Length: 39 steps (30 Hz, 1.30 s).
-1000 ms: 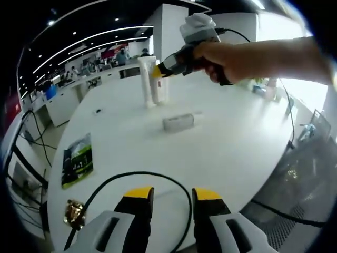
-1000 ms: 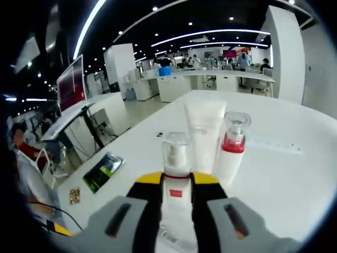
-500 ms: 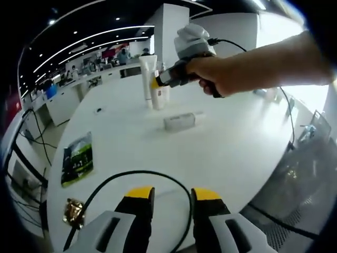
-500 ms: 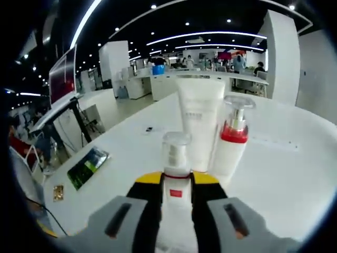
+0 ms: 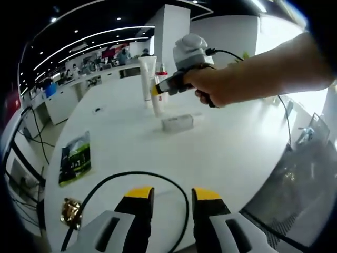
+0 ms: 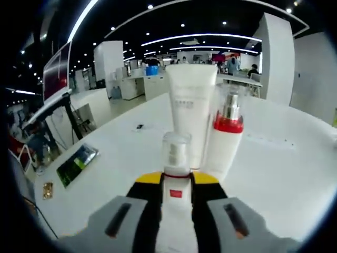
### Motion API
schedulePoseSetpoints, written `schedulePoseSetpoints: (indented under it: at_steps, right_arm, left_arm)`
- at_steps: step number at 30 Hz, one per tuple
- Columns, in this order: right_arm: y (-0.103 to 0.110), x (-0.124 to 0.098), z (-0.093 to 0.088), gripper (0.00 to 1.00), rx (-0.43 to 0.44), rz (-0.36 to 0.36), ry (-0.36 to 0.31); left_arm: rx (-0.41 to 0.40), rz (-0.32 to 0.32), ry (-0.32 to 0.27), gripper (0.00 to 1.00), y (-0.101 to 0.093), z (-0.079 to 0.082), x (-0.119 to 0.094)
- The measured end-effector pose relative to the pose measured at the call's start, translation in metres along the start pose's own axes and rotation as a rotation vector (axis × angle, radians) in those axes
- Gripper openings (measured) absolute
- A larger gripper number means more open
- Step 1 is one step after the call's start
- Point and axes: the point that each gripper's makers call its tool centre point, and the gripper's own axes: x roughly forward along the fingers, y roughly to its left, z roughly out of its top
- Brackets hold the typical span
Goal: Arrange the skincare products in the storage area until every visible bottle or jar stands upright without overlapping.
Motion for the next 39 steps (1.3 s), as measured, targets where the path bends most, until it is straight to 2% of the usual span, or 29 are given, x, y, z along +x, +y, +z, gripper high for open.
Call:
schedulePoseSetpoints:
  at_steps: [3, 5, 12, 17, 18, 20, 23, 26, 36, 39]
  right_arm:
    - [-0.001, 0.0, 0.001, 0.2, -0.008, -0.012, -0.016]
    - [-0.003, 0.0, 0.002, 0.2, -0.042, -0.027, -0.035]
    - [0.0, 0.006, 0.009, 0.2, -0.032, -0.023, -0.083]
    - [0.007, 0.011, 0.011, 0.19, -0.077, -0.014, -0.124]
    - [0.009, 0.013, 0.007, 0.19, -0.095, -0.009, -0.102]
    - [0.01, 0.014, 0.003, 0.19, -0.107, -0.013, -0.107]
    - [0.008, 0.01, 0.003, 0.2, -0.06, -0.028, -0.127]
    - [0.008, 0.008, 0.001, 0.2, -0.083, -0.027, -0.14]
    - [0.005, 0.011, -0.005, 0.19, -0.098, -0.07, -0.11]
    - [0.003, 0.014, -0.009, 0.19, -0.078, -0.094, -0.095]
  left_arm:
    - [0.001, 0.005, -0.007, 0.3, 0.001, 0.001, 0.0]
    - [0.007, 0.003, -0.001, 0.3, 0.0, 0.0, 0.001]
    - [0.012, 0.0, 0.004, 0.29, 0.0, -0.001, 0.002]
    - [0.009, 0.006, 0.0, 0.29, 0.001, 0.0, 0.002]
    - [0.008, 0.007, 0.0, 0.29, 0.001, 0.0, 0.002]
    - [0.007, 0.007, 0.0, 0.29, 0.001, 0.0, 0.002]
    - [0.012, 0.007, 0.001, 0.29, 0.001, 0.0, 0.002]
    - [0.012, 0.015, -0.005, 0.29, 0.002, 0.001, 0.001]
    - [0.001, 0.035, -0.013, 0.29, 0.007, 0.002, 0.0]
    - [0.007, 0.037, -0.012, 0.29, 0.007, 0.002, 0.0]
